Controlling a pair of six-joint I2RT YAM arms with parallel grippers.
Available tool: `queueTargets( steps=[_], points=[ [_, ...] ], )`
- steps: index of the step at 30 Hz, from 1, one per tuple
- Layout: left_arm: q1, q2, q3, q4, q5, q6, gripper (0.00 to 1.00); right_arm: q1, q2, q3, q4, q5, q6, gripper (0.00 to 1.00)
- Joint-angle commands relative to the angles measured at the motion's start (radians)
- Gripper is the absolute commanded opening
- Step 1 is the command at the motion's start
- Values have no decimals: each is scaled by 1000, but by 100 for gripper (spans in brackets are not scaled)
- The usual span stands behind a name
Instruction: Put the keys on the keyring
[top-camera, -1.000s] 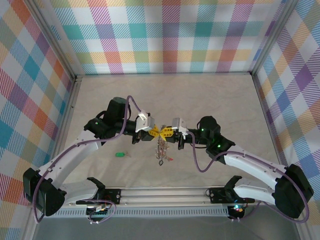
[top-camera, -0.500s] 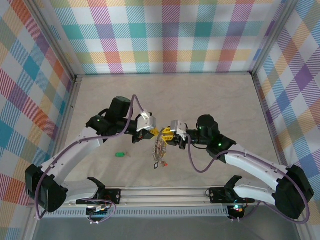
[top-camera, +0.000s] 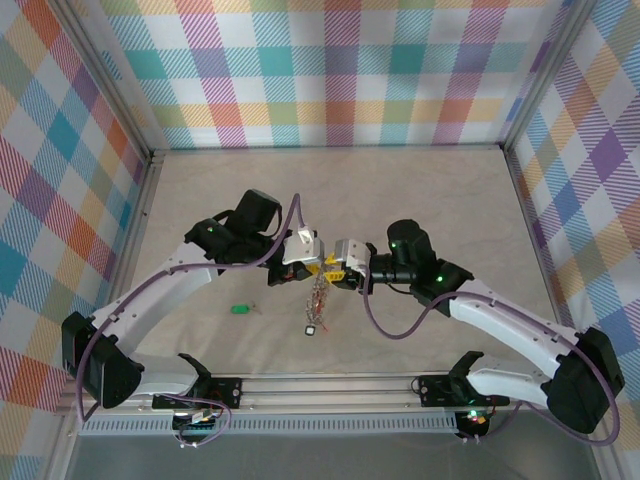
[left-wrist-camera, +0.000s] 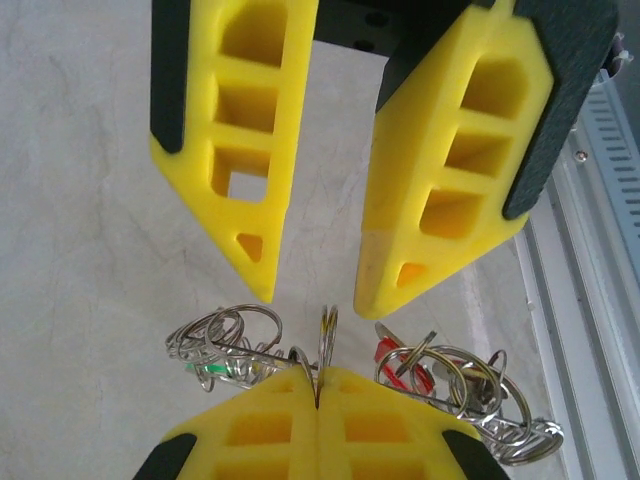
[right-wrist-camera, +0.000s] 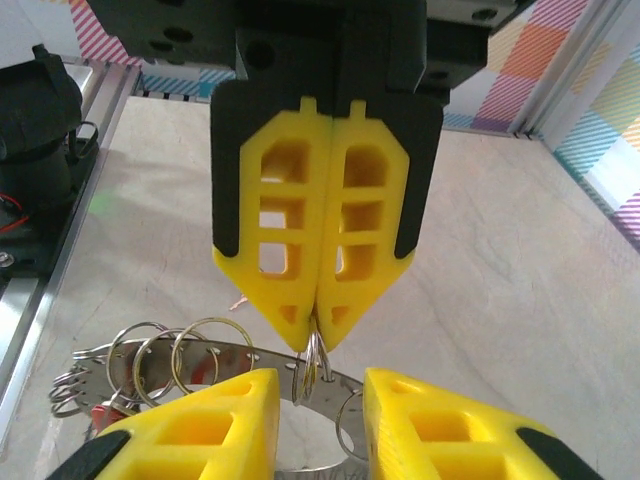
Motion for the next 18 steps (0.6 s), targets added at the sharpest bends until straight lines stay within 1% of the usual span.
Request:
queueTargets(
  steps=[1,18],
  points=[
    [-9,-10,42,7,35,16,0,-1,7,31,-24,-11,-24,29],
    [-9,-26,22,60,71,-29,0,16,5,2,56,-49,61,17]
  ],
)
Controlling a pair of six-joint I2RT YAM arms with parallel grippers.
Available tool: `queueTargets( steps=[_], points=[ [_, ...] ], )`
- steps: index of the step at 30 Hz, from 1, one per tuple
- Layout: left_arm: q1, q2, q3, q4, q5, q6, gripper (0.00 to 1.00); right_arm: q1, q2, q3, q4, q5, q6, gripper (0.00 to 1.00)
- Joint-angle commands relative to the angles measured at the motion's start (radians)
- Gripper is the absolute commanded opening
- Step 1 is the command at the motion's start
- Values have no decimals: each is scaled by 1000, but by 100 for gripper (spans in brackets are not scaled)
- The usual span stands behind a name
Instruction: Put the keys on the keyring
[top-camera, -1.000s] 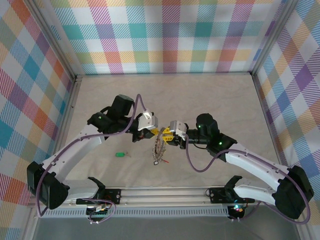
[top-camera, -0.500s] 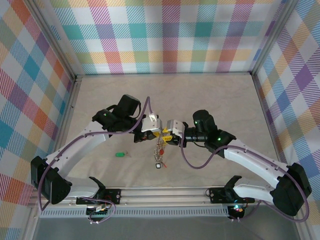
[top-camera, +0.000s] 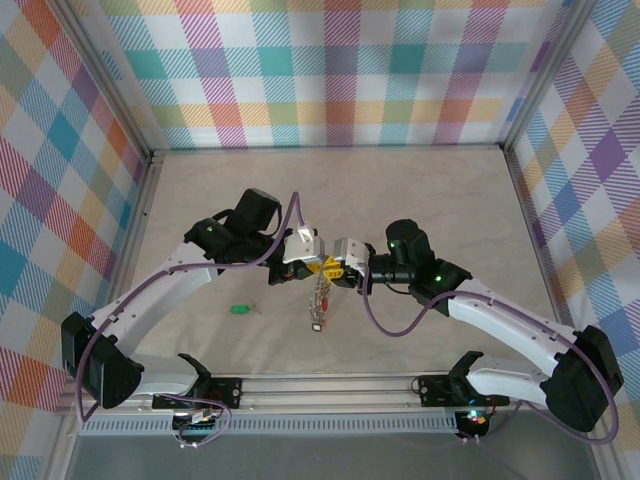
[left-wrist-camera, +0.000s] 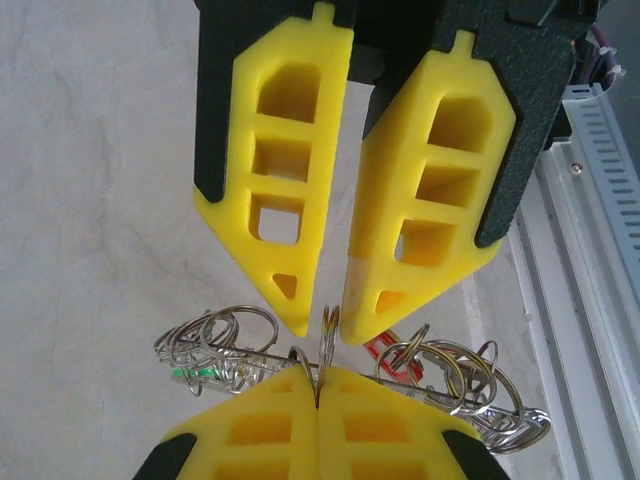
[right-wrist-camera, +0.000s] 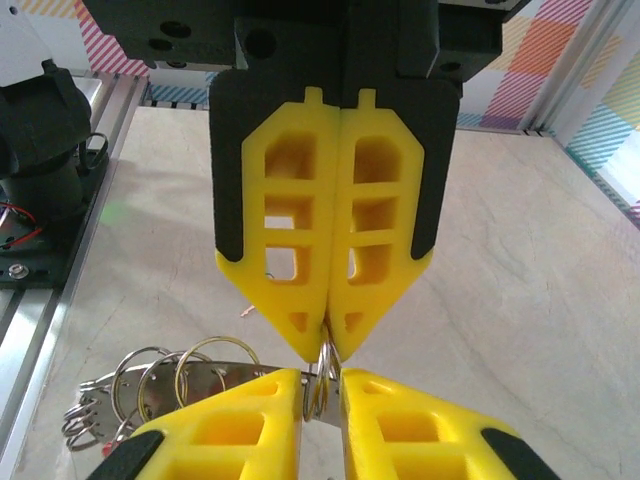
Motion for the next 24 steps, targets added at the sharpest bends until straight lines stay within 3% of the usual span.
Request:
queueTargets(
  steps=[1,5,10,11,13,18,24],
  points=[
    [-9,-30,16,52,54,-21,0,12,4,2,39,-35,21,17],
    [-9,-35,11,58,54,-22,0,15,14,7,33,-9,21,16],
    [-9,-44,5,48,55,-19,0,15,5,-3,58,19,22,0],
    [-7,-51,6,28,60,-12,3,15,1,-5,61,19,17,0],
    [11,-93,-9,-8,76,-6,21,15,-17,-9,61,-12,5,0],
    [68,-261,-162,130,48,-83,40,8,-57,-51,142,-88,33,0],
    [74,-255,-186,153,42,-78,44,-14,-54,-53,170,-166,44,0]
  ],
)
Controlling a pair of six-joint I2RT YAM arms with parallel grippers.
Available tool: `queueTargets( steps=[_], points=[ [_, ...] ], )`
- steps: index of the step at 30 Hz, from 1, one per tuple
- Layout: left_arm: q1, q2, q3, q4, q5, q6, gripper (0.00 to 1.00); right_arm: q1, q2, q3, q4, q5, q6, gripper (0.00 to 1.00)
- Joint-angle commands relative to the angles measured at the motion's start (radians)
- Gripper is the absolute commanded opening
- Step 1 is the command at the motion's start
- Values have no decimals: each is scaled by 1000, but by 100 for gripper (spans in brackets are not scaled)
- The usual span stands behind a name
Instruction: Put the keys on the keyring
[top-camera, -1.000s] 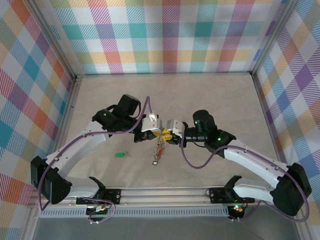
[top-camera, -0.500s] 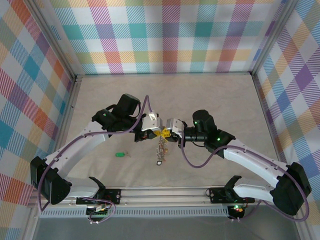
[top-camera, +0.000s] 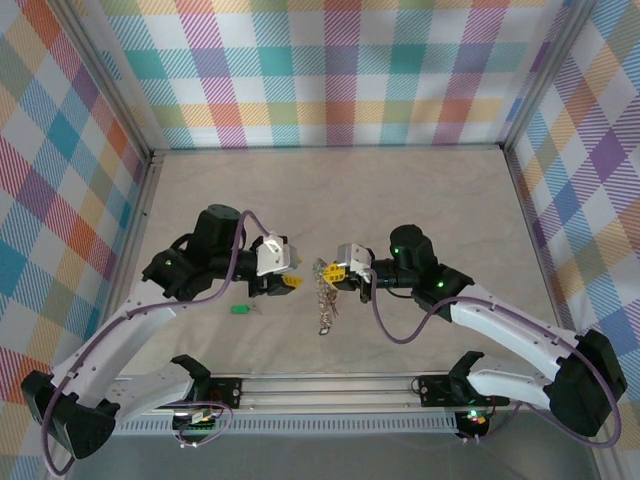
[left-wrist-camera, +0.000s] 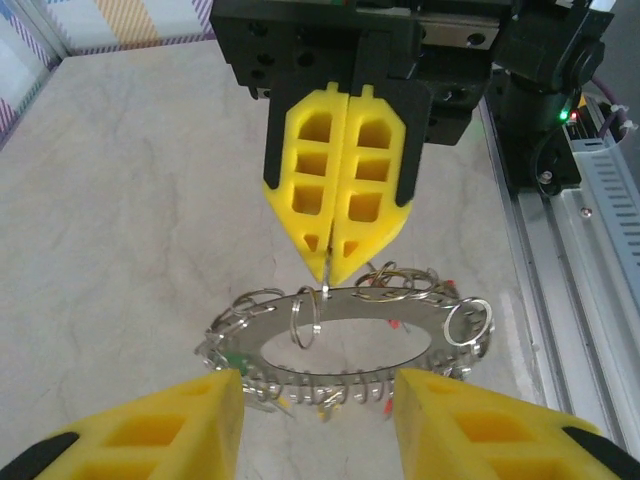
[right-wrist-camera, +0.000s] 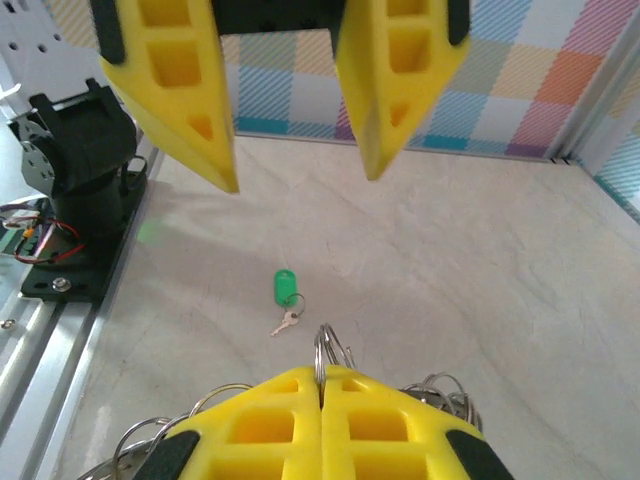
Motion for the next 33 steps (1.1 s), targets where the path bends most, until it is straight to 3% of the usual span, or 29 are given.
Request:
queueTargets(
  steps=[1,9,28,33],
  points=[
    [7,40,-10,43,22,-10,44,-12,-21,11,81,-92,8,0],
    [0,84,-32,157,70,-63,46,-19,-17,21,76,-114,8,0],
    [10,65,-125,187,129,-106,51,-19,1,25,130,-107,45,0],
    [10,51,-161,314,107,-179,52,-19,8,36,103,-130,37,0]
  ],
)
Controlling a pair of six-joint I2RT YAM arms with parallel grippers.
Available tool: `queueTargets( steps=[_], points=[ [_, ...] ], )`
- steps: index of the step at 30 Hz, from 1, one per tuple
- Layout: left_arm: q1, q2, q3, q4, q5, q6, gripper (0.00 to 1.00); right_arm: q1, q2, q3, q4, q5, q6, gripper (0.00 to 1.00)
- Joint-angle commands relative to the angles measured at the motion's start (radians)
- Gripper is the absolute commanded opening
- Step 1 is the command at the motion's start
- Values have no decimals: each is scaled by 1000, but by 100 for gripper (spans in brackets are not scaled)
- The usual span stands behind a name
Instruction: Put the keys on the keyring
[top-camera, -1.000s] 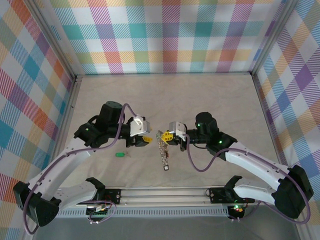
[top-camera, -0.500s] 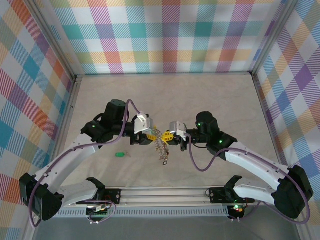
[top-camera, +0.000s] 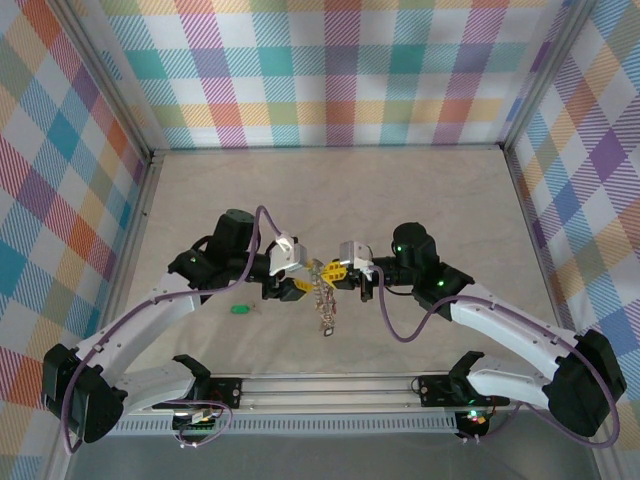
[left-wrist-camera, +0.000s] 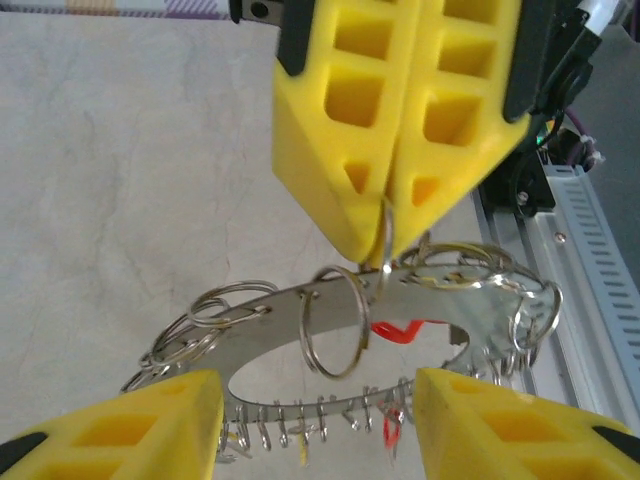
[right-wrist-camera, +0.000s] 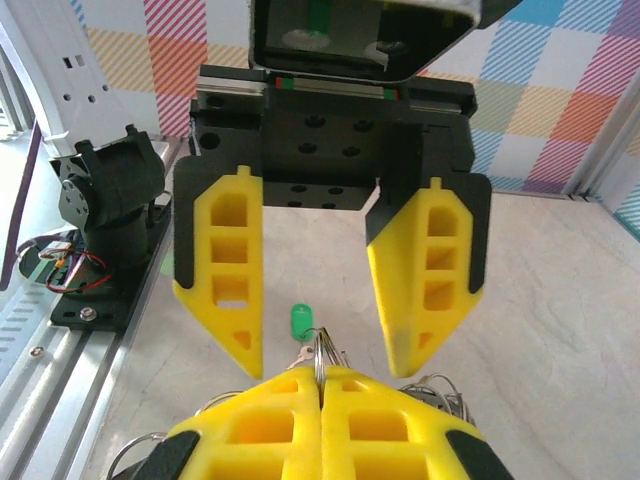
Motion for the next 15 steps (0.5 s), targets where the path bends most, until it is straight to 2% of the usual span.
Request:
queueTargets(
  steps=[1,4,8,15],
  points=[
    [8,-43,-35,157,15,-71,51,-6,4,38,41,-54,-4,0],
    [8,-55,-43,197,12,-80,42,-5,5,39,41,-53,-8,0],
    [8,-28,1,126,67,-31,28,-5,7,39,42,-58,-7,0],
    [8,-8,30,46,81,6,18,-6,2,33,45,-53,-7,0]
  ],
)
